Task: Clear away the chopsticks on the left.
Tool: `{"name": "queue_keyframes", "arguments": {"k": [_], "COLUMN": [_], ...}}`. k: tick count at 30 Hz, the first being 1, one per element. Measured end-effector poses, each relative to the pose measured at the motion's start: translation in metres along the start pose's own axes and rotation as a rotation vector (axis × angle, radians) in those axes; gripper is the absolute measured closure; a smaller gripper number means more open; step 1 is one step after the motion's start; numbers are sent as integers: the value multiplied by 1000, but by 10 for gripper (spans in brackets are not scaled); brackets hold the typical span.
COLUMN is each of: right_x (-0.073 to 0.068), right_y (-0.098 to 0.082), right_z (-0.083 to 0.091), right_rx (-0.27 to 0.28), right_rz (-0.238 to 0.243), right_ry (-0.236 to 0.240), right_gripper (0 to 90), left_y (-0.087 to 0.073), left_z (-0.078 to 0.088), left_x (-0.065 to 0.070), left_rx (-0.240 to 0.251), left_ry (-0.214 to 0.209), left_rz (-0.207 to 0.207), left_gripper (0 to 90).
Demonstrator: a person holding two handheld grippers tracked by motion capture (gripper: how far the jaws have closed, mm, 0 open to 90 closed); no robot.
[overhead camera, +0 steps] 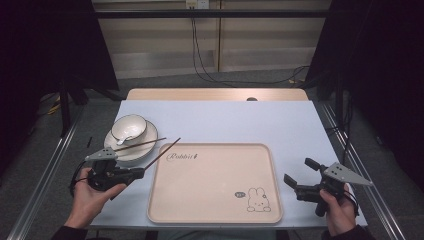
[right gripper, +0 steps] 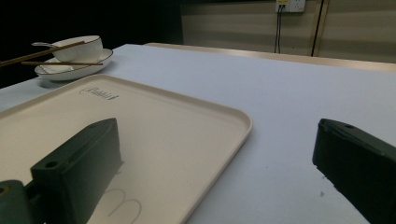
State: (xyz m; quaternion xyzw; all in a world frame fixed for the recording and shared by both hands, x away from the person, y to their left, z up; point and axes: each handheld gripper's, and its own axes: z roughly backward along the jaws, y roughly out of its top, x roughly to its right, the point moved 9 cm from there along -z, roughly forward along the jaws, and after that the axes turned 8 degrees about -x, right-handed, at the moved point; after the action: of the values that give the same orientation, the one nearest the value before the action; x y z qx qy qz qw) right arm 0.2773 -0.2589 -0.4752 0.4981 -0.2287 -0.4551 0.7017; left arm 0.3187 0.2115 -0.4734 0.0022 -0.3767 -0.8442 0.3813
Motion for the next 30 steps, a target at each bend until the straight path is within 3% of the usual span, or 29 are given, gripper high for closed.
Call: {"name": "queue_keyframes", "arguments": {"k": [6, 12, 15, 16, 20, 24, 30], "right_x": [-1, 0, -1, -1, 0, -1, -1], "right_y": [0, 0, 0, 0, 0, -1, -1], "right_z": [0, 0, 0, 0, -1, 0, 0], "right_rx": [1, 0, -1, -1, 1, -6, -6], "right_rz": [-4, 0, 2, 7, 7, 16, 17], "right_ry": [-3, -3, -3, -2, -5, -2, -2], "right_gripper": [8, 9, 9, 9, 9, 9, 9], "left_y": [6, 11, 7, 7, 1, -6, -10], "left_z": [-7, -15, -26, -26, -39, -52, -58], "left_x": [16, 25, 23, 23, 26, 23, 23], "left_rx": [27, 33, 37, 37, -8, -55, -75], "left_ry": [50, 80, 150, 150, 173, 212, 234], "left_rz": [80, 121, 183, 183, 201, 269, 295], "left_gripper": [848, 848, 848, 848, 848, 848, 848]}}
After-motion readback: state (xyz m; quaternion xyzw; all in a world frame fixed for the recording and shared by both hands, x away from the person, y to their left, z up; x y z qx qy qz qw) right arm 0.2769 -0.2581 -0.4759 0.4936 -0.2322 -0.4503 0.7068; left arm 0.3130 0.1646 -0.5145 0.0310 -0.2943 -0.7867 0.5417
